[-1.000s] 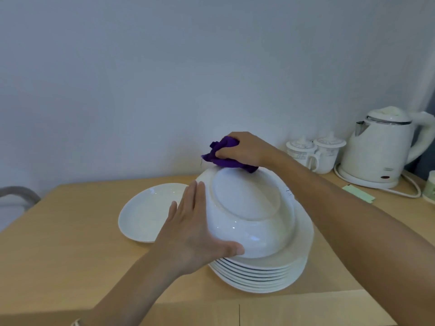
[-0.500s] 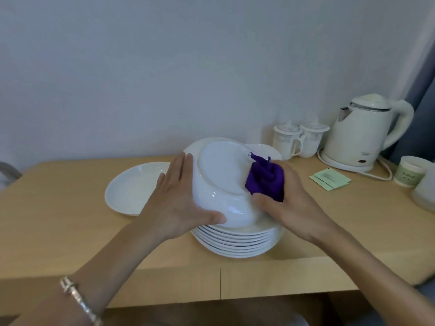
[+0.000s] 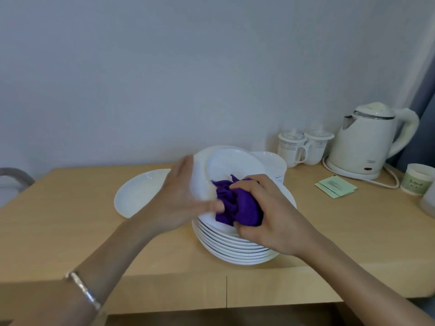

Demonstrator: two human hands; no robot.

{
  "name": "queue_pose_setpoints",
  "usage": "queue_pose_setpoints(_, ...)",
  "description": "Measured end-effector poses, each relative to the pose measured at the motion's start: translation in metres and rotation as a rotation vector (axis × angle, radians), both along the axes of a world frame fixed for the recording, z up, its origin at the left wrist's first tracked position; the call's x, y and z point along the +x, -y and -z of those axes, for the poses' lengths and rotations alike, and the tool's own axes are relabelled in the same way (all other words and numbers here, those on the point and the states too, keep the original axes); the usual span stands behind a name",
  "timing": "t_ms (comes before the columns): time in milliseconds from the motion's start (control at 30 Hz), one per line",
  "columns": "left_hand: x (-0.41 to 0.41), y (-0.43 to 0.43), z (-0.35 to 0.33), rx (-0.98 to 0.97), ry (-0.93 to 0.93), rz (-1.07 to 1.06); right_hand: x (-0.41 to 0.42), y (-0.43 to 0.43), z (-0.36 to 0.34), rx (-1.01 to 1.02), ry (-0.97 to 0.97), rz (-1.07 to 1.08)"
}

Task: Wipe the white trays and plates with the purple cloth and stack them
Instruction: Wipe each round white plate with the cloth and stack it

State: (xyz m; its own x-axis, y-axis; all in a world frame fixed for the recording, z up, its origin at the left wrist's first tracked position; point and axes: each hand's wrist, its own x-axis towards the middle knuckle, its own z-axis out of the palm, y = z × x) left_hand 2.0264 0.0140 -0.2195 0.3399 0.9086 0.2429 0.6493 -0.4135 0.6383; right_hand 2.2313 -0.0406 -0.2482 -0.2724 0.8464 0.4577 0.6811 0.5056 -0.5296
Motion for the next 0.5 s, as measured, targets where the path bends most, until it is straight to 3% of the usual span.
queue_pose_setpoints(133, -0.003, -0.018, -0.009, -0.273, 0.394, -0.23, 0.0, 0.005, 0.004, 0.009, 0.02, 0.014)
queue_pose_setpoints(267, 0.009, -0.022, -0.004, -0.441, 0.742, -0.137, -0.004, 0.006, 0.002, 0.028, 0.003, 0.034)
queue_pose_setpoints(367, 0.018, -0.016, -0.01, -0.525, 1.048, -0.089, -0.014, 0.007, -0.008, 0.062, -0.163, 0.026)
queue_pose_setpoints(433, 0.028, -0.007, -0.022, -0.577, 1.147, -0.008, -0.024, 0.003, -0.027, 0.147, -0.258, 0.037)
queue_pose_setpoints(500, 0.04, 0.004, -0.034, -0.51, 1.153, 0.049, -0.037, -0.005, -0.053, 0.252, -0.306, 0.056)
